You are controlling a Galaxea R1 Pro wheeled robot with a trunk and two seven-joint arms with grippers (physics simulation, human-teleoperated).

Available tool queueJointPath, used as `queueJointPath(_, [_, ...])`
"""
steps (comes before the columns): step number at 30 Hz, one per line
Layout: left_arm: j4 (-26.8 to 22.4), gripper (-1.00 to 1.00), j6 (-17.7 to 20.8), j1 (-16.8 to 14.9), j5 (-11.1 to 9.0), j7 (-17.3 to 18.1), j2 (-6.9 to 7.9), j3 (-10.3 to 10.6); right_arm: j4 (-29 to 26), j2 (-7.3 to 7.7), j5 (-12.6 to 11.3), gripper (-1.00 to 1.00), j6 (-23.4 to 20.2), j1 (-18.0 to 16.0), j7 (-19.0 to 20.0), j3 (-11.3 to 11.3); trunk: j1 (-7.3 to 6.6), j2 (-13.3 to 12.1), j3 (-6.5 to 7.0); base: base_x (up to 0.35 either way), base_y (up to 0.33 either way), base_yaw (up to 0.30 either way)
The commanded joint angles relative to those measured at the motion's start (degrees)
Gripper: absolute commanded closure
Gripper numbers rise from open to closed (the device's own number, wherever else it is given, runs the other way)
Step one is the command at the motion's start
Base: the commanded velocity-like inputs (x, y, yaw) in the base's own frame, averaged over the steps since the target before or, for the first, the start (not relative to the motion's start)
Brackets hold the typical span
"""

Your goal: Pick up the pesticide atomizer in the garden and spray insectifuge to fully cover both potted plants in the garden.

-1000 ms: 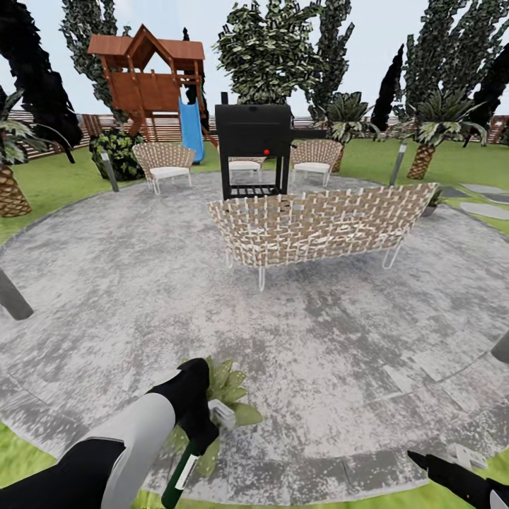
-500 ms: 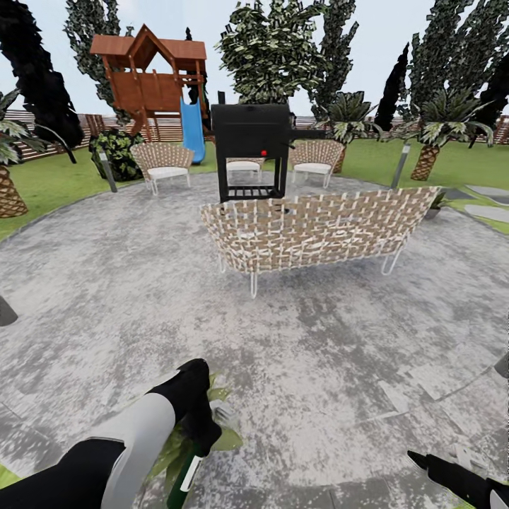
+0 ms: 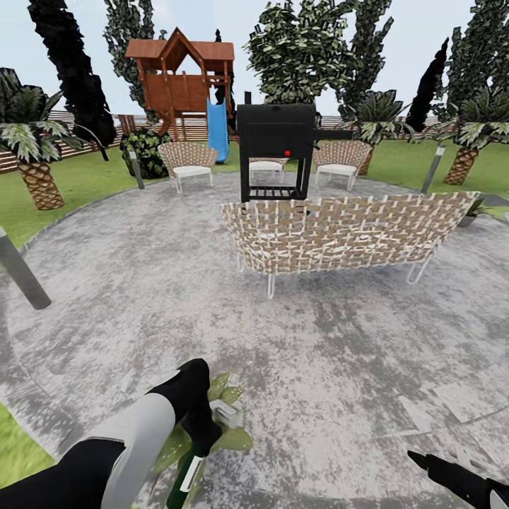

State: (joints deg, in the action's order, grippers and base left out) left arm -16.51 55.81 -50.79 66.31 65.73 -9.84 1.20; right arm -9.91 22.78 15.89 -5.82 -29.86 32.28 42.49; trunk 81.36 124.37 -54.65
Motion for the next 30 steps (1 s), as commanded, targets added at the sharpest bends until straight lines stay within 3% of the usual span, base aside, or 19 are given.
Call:
queueJointPath(1, [-0.1,1.0,0.4,0.0,0.4,0.5,0.0,0.1,-0.1,-0.02,0.4,-1.0,-0.4,0.0,0.3,0.5,-0.01,0.0,-0.05,0.008,-0.014,0.021])
queueJointPath(9, [-0.1,1.0,0.4,0.0,0.4,0.5,0.0,0.1,-0.1,-0.02,0.4,-1.0,-0.4,0.0,0.3,0.5,-0.01,0.0,-0.05,0.047,-0.086,0.016])
queueJointPath(15, [0.0,1.0,0.4,0.0,0.5,0.5,0.0,0.1,-0.1,-0.02,0.4,-1.0,-0.4,0.0,0.3,0.5,-0.01,0.0,-0.05,0.001,-0.015,0.245])
queueJointPath(20, [0.1,1.0,0.4,0.0,0.5,0.5,0.0,0.1,-0.1,-0.02,0.4,-1.0,-0.4,0.0,0.3,0.5,-0.01,0.0,-0.05,0.0,-0.232,0.236])
queueJointPath(30, [4.0,1.0,0.3,0.0,0.5,0.3,0.27,0.0,-0.1,-0.02,0.4,-1.0,-0.4,0.0,0.3,0.5,-0.01,0.0,-0.05,0.0,-0.142,0.016])
